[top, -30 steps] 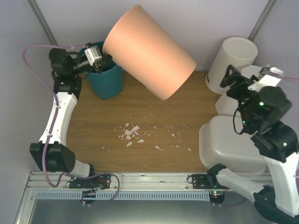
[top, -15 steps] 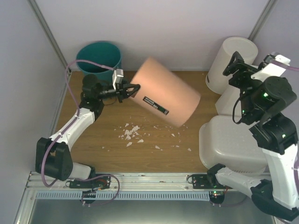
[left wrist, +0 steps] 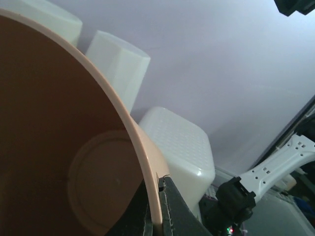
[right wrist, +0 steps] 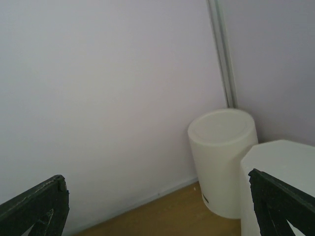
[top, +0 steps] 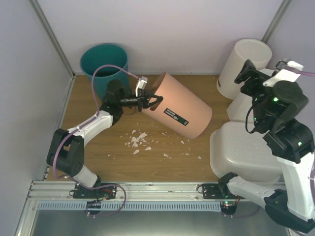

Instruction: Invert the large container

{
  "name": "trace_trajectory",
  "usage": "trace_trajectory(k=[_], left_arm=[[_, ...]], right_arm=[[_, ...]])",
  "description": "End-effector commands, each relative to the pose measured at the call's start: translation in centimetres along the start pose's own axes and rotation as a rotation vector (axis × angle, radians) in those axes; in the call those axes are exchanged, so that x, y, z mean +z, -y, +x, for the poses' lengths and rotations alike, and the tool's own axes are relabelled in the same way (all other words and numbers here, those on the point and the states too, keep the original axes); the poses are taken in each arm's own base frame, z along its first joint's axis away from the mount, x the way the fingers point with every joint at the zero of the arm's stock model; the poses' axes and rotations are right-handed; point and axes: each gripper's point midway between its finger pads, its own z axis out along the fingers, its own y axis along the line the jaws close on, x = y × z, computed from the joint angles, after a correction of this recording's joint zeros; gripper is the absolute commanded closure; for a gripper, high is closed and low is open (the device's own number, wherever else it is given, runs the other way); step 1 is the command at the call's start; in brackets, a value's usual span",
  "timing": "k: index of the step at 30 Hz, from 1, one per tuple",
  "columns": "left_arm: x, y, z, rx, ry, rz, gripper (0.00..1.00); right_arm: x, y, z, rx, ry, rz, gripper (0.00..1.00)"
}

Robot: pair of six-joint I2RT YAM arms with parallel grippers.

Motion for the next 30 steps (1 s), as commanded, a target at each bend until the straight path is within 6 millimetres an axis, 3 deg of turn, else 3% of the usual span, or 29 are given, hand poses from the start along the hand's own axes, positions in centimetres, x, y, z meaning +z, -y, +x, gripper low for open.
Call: trace_trajectory(k=[1,4,6,11,15,23,26,30], left_arm=[[1.4,0.4,-2.1,0.087,0.030,0.021,1.00],[2.1,0.5,-2.6,0.091,0.035,0.038,1.00],[2.6,0.1,-2.6,0.093,0.018,0.027,1.00],[3.2,-1.6,-2.0,0.046,0.008,0.005,1.00],[3.6,-2.6,-2.5,0.001,0.024,0.000,1.00],[4.4,-4.0,-2.9,-0.055,0.028,0.002,1.00],[4.5,-4.4,-2.6,-0.062,0.016,-0.006,1.00],[4.6,-4.8,-2.0,-0.072,-0.005,-0.015,1.00]], right_arm=[[2.3,-1.1,7.7,-0.117,-0.250,0.021,0.00],[3.7,-1.0,15.0,-0.175,-0.468,0.074,0.00],[4.2,0.2,18.3,-0.155,-0.562,0.124,0.00],[4.5,1.4,23.4,0.018,-0.689,0.081,0.00],[4.0,2.1,27.8,0.056,-0.806,0.072,0.00],[3.7,1.6,32.6,0.237,-0.873,-0.083,0.00],[3.4,2.5,34.5,0.272,-0.898,-0.061,0.00],[3.5,3.2,35.5,0.311,-0.892,-0.060,0.00]])
